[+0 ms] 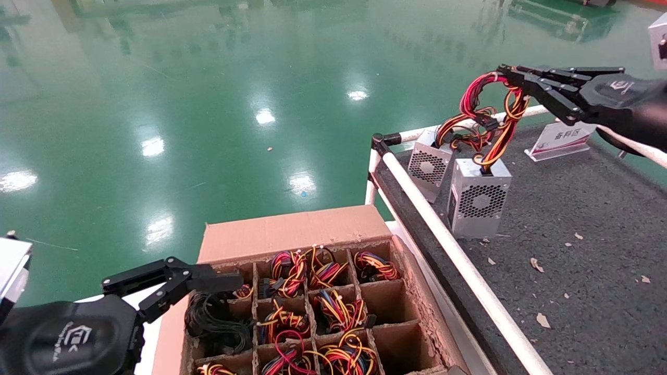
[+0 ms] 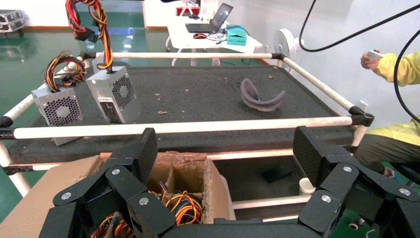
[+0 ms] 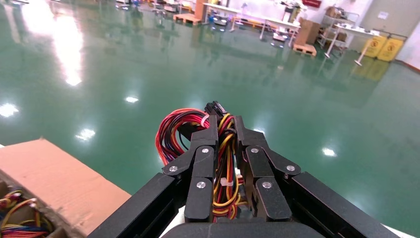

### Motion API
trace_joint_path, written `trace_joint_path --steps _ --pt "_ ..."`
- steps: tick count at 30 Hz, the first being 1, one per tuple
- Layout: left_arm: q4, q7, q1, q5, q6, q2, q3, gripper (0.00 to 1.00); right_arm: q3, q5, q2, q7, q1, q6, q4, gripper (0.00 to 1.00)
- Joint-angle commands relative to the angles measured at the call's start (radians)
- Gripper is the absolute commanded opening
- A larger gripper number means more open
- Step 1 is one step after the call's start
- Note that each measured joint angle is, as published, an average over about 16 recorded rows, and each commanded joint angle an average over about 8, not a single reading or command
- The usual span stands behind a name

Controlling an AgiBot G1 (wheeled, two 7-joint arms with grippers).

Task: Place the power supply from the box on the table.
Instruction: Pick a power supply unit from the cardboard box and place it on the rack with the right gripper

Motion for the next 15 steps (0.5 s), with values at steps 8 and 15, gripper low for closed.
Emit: trace_joint_path --steps 8,15 --pt "0.000 0.000 0.000 0.000 0.000 0.000 0.000 1.00 0.000 0.000 -0.017 -0.003 -0.025 0.039 0.002 0.00" --pt "0.000 0.000 0.000 0.000 0.000 0.000 0.000 1.00 -0.005 -0.007 -0.042 -0.009 -0.059 0.075 0.000 0.00"
